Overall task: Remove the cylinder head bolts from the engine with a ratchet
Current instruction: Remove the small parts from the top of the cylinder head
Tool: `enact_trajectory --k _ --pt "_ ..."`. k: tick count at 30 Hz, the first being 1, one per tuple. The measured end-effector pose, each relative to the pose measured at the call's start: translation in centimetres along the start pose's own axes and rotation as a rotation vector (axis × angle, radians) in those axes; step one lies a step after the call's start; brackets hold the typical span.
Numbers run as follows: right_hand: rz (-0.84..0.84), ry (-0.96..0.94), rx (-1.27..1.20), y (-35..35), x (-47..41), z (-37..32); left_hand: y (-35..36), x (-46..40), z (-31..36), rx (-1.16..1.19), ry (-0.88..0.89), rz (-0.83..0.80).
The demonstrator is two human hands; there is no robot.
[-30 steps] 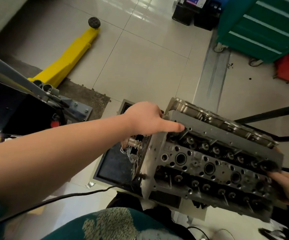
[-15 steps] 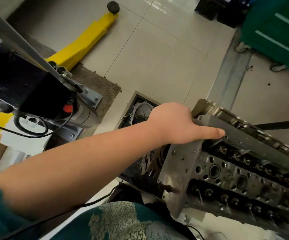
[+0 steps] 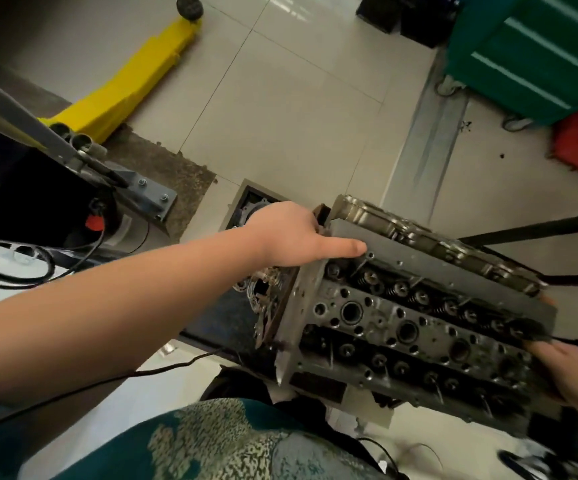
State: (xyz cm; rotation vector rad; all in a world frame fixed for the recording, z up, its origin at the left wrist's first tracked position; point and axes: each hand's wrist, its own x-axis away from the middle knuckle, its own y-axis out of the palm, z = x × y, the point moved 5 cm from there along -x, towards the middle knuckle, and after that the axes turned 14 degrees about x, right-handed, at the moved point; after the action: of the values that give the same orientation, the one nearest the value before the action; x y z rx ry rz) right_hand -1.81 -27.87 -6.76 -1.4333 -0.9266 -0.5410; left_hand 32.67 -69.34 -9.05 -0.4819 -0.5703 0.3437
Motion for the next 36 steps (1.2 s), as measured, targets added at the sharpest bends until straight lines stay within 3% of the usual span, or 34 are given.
enact_trajectory --k 2,14,19,23,27,30,32,34,36 --pt "0.084 0.058 0.086 -0.8 0.2 -1.2 0.2 -0.2 -0.7 0.007 -0.021 -0.009" --pt "0.145 0.145 0.258 -1.8 -1.1 -0.2 0.8 0.8 -1.3 0.162 -0.123 0.012" --pt "0.18 0.177 0.246 -0.9 -0.1 -2.6 1.0 3.0 -1.1 0.346 -0.147 0.181" --pt "0.178 0.159 0.343 -1.5 0.8 -3.8 2.4 8.7 -2.5 0.663 -0.104 0.429" --pt "0.222 -0.149 0.679 -5.1 2.0 -8.0 7.8 16.8 -5.1 0.845 -0.23 0.645" --pt "0.506 -0.539 0.741 -5.1 6.7 -19.1 12.3 19.2 -4.7 0.871 -0.307 0.605" --pt "0.61 -0.857 0.779 -1.0 11.1 -28.2 14.1 18.8 -4.0 0.928 -0.317 0.594" --pt "0.483 -1.106 0.856 4.7 13.6 -35.1 14.7 18.2 -4.1 0.961 -0.336 0.664" --pt "0.254 -1.167 1.019 9.7 13.8 -39.7 14.8 17.7 -5.0 1.012 -0.369 0.766"
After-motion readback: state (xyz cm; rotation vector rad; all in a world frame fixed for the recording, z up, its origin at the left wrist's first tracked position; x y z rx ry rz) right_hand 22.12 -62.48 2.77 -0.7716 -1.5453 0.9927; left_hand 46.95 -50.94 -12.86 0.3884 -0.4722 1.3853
